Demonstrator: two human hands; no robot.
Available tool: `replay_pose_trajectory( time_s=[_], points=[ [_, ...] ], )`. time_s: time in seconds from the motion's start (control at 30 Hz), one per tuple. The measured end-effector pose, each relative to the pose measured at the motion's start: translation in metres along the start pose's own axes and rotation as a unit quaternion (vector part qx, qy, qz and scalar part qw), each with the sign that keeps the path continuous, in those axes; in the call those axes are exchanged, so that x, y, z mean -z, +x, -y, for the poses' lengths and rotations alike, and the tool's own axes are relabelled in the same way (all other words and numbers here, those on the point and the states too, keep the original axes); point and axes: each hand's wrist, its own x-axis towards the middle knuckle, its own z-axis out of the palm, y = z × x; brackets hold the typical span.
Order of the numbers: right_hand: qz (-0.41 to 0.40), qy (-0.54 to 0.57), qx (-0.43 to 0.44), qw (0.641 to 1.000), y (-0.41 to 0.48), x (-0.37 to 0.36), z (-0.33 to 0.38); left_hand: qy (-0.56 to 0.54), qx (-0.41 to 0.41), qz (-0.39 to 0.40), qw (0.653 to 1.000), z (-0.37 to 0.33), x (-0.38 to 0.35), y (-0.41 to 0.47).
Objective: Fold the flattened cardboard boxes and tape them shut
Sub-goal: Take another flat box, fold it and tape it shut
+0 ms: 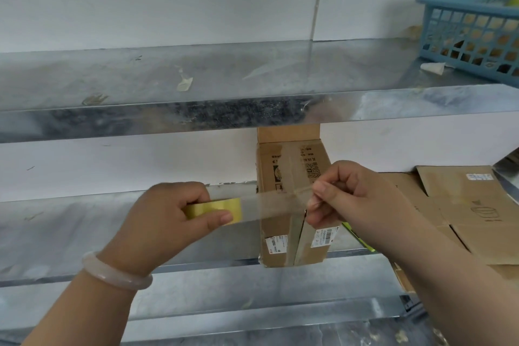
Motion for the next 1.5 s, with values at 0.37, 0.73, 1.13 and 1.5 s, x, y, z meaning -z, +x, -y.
replay_pose_trajectory(
  time_s=[0.37,0.73,1.13,1.5],
  points=[
    [-0.071,-0.027,-0.032,0.997,-0.005,0.044,-0.03,0.073,-0.01,-0.029,0.997,0.006,-0.006,0.003],
    [-0.068,0.022,-0.078,0.994,0.006,0.056,-0.079,0.253,-0.044,-0.035,0.966,0.006,-0.034,0.02],
    [-0.023,0.214,-0.108,0.971,0.025,0.044,-0.119,0.199,0.019,0.011,0.98,0.015,-0.061,0.03],
    [-0.073,0.392,-0.141,0.906,0.032,0.008,-0.157,0.15,0.02,0.005,0.988,0.022,-0.075,0.029]
  ],
)
